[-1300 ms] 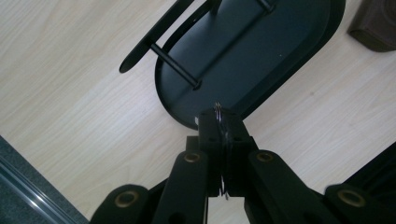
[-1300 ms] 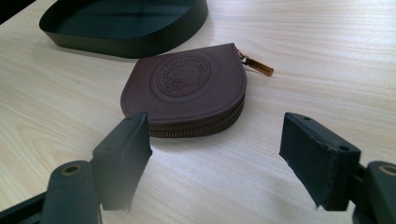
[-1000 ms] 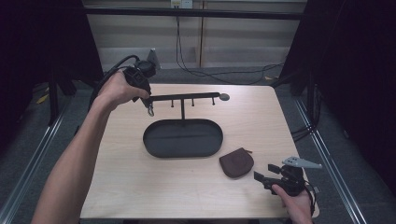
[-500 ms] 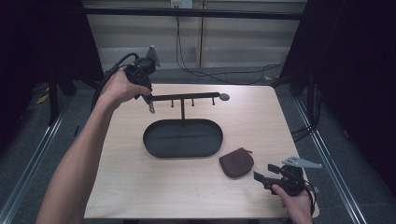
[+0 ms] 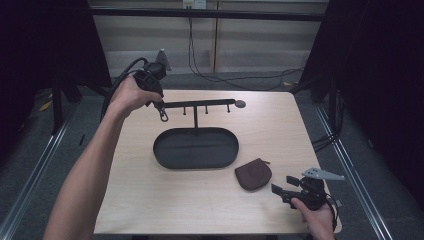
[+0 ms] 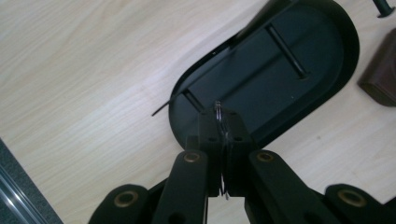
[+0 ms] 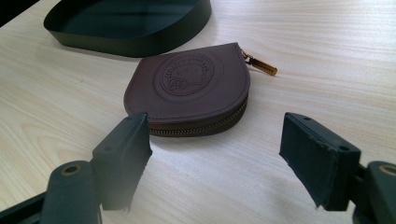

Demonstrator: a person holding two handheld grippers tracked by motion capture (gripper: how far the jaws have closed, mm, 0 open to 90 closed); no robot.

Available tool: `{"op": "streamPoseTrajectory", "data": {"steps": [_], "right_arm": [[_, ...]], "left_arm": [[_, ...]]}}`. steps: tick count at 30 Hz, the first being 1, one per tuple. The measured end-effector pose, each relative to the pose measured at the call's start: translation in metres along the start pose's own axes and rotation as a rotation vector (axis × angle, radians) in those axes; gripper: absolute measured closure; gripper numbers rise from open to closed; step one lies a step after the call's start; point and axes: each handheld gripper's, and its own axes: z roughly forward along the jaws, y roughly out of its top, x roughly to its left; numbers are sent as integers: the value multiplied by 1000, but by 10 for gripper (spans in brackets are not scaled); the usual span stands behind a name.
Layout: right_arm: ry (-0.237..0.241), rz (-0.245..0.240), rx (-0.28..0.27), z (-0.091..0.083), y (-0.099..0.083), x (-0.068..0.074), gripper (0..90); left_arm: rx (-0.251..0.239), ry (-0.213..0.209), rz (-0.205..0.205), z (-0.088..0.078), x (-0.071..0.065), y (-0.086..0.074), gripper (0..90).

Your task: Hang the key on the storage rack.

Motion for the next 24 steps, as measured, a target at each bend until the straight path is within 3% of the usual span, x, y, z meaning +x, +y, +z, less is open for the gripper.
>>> {"op": "streamPoseTrajectory", "data": {"steps": [12, 19, 24], "right_arm": [[3, 3, 2, 0, 0, 0, 241], [4, -2, 10, 2, 1, 1, 241], [4, 2, 9, 3, 1, 0, 240]], "left_arm": [[1, 42, -50, 4, 10, -6, 871], [0, 36, -52, 7, 13, -12, 839], [-15, 23, -48, 5, 15, -16, 766]]}}
